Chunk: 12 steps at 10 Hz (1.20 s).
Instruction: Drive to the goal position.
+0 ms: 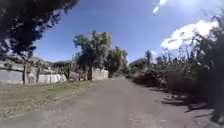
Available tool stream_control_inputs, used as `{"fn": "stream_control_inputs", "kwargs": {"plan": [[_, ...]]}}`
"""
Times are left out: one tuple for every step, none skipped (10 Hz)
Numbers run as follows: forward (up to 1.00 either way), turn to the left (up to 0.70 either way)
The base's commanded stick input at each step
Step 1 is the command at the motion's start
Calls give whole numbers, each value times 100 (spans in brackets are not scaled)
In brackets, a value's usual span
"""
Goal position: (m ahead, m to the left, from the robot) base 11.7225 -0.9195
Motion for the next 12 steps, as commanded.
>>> {"fn": "stream_control_inputs", "kwargs": {"plan": [[100,0],[100,0],[100,0],[100,0],[100,0],[100,0],[100,0],[100,0],[100,0],[100,0],[100,0],[100,0]]}}
